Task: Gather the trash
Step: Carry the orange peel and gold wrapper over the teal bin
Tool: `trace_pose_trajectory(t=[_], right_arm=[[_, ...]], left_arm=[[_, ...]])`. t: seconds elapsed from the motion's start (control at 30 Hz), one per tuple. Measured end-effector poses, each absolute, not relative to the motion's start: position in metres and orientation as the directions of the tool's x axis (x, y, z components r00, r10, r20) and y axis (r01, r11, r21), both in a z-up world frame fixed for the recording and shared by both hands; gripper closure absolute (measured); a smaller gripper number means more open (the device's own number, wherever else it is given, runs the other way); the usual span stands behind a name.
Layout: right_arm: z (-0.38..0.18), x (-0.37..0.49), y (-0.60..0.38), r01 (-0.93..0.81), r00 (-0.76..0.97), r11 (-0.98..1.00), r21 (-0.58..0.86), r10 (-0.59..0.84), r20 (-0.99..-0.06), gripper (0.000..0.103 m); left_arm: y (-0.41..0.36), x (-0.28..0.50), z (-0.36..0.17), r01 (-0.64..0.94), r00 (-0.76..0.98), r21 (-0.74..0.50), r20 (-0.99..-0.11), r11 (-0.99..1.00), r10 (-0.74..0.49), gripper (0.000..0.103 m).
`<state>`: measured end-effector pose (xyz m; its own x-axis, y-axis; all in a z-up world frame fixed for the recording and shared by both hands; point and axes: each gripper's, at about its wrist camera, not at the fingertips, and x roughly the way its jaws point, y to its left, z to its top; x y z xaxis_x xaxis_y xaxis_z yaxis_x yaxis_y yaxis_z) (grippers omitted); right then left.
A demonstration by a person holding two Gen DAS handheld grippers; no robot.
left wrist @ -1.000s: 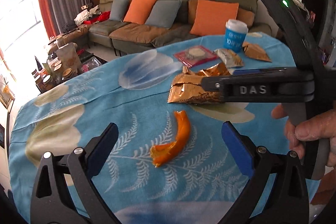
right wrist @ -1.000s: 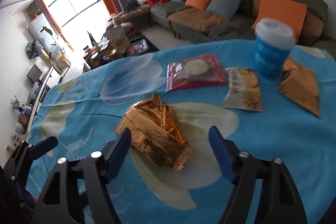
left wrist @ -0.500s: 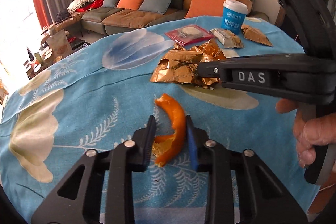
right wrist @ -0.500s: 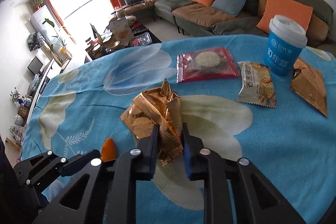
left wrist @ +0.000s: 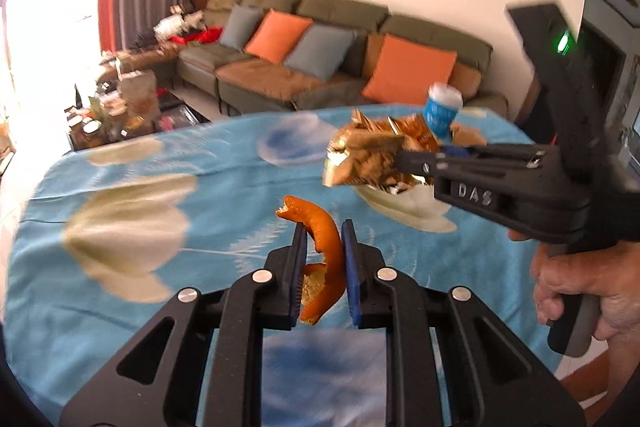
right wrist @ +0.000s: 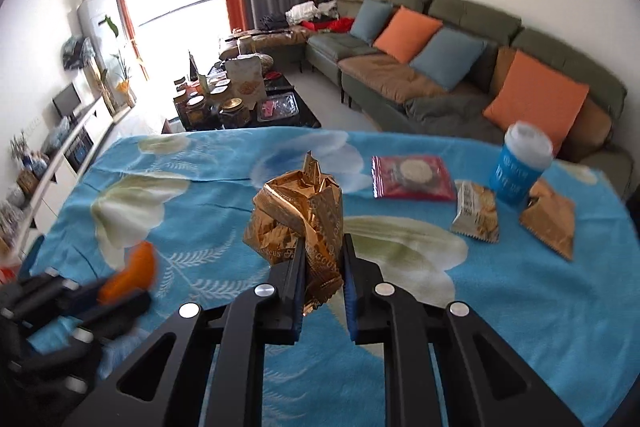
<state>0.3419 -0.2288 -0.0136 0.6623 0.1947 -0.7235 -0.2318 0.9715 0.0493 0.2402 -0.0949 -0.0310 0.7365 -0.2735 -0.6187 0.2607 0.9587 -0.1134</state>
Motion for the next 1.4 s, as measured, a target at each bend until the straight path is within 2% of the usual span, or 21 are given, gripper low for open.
trace_pose_trajectory(t=[0.13,0.33,0.57,0.8,1.03,1.4], right_arm=[[-0.002,0.326,-0.206,-0.266,0.683,0.964,0.006,0.192,-0.704,0.088],[0.015,0.302,-0.141,-0.372,0.684,0.928,-0.006,0.270,-0.678,0.088],[0.028,0.273,-0.039,-0.530,0.649,0.847,-0.035,0.379,-0.660,0.088],[0.030,0.250,0.052,-0.657,0.571,0.753,-0.031,0.470,-0.673,0.088],[0.021,0.230,0.137,-0.760,0.477,0.649,-0.037,0.518,-0.710,0.088],[0.001,0.209,0.230,-0.847,0.362,0.529,-0.047,0.510,-0.780,0.088]], left_arm=[[-0.055,0.204,-0.009,0.194,0.800,-0.100,-0.559,0.976,-0.216,0.086],[0.020,0.151,0.020,0.075,0.869,-0.092,-0.483,0.993,-0.111,0.086],[0.115,0.090,0.030,-0.107,0.891,-0.093,-0.450,0.990,0.054,0.086],[0.208,0.039,0.026,-0.284,0.863,-0.108,-0.462,0.953,0.205,0.086],[0.299,-0.003,0.003,-0.434,0.792,-0.121,-0.524,0.893,0.314,0.086],[0.384,-0.026,-0.049,-0.509,0.719,-0.158,-0.619,0.846,0.316,0.085]])
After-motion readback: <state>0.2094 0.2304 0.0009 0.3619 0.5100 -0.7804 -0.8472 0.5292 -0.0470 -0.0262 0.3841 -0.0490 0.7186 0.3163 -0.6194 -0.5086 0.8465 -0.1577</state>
